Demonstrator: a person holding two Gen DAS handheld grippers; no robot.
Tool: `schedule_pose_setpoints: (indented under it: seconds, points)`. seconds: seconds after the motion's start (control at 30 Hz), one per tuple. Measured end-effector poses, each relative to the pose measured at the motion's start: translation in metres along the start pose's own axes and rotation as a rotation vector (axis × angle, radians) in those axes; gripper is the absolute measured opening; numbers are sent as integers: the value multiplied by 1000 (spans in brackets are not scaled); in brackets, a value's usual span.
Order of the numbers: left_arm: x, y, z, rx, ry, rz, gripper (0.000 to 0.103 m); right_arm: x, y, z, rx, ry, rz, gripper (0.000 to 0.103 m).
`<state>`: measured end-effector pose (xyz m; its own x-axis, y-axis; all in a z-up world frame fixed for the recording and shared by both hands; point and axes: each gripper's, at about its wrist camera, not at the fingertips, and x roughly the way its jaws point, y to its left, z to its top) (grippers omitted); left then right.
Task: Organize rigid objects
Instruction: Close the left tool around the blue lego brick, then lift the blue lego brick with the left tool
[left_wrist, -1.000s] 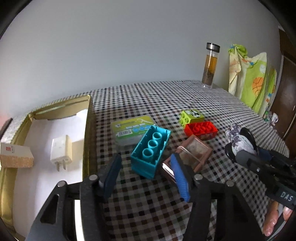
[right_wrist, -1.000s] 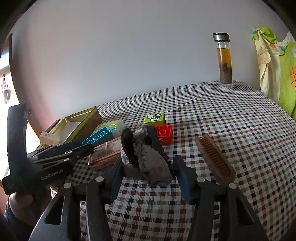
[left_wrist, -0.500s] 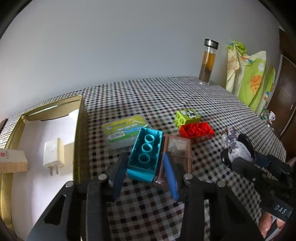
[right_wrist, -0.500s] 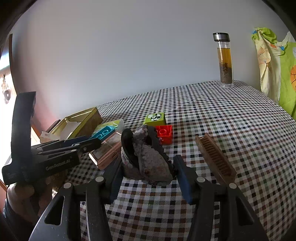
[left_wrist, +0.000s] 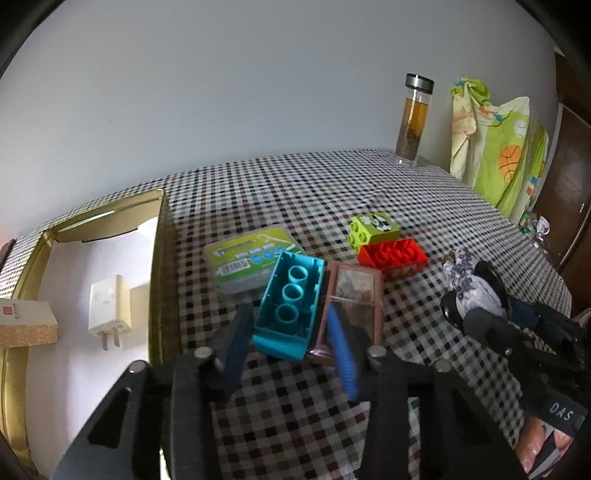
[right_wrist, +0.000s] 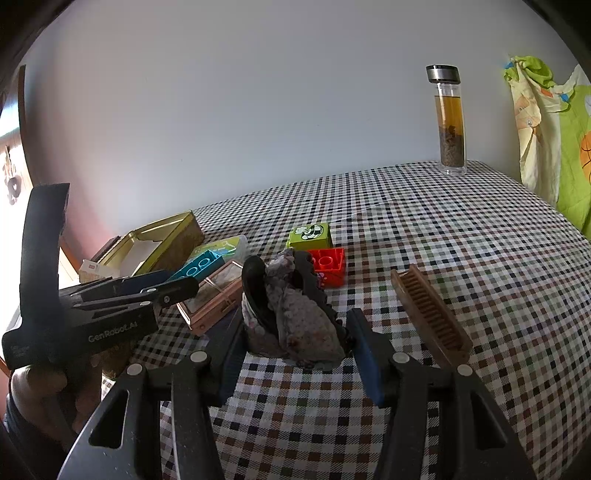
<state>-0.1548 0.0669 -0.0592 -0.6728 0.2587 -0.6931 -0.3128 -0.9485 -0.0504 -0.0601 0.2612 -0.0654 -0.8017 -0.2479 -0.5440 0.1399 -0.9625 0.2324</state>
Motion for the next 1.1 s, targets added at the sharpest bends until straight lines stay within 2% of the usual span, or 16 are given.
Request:
schedule_pose_setpoints:
  seconds: [0.17, 0.23, 0.27, 0.3, 0.33, 0.37, 0.47, 0.63, 0.73, 0.77, 0.8, 0.87, 1.07, 1.1]
  points:
    - [-2, 11, -3, -7, -3, 4, 41, 0, 0, 0, 0, -3, 2, 56]
    - [-2, 14, -3, -6, -5, 17, 58, 0, 0, 0, -2, -2, 2, 56]
    - [-2, 14, -2, -7, -5, 13, 59, 0, 0, -1, -3, -2, 1, 56]
    - [-2, 11, -3, -3, -5, 3, 56, 0, 0, -1, -4, -2, 1, 56]
    - [-2, 8, -4, 9, -7, -6, 42, 0, 0, -1, -3, -1, 1, 56]
    - [-4, 1, -5, 39, -17, -18, 37, 0, 0, 0, -3, -1, 1, 56]
    - [-7, -13, -7, 88, -33, 5, 30, 0, 0, 0, -4, 0, 2, 56]
    - [-10, -10, -8, 45, -42, 10, 30, 0, 0, 0, -2, -6, 3, 56]
    - [-24, -8, -11, 26, -92, 48, 29, -1, 0, -1, -2, -10, 5, 56]
    - [-32, -7, -12, 14, -113, 41, 13, -1, 0, -1, -2, -11, 6, 56]
    - [-36, -6, -13, 5, -118, 31, 2, -1, 0, -1, -2, -11, 6, 56]
    - [-45, -5, -16, 8, -132, 29, 0, -1, 0, -1, -2, -12, 7, 56]
    - [-24, -1, -30, -27, -41, 4, 1, -1, 0, -1, -3, -10, 5, 56]
    - [-23, 0, -33, -30, -32, -14, 5, -1, 0, -1, -4, -10, 3, 56]
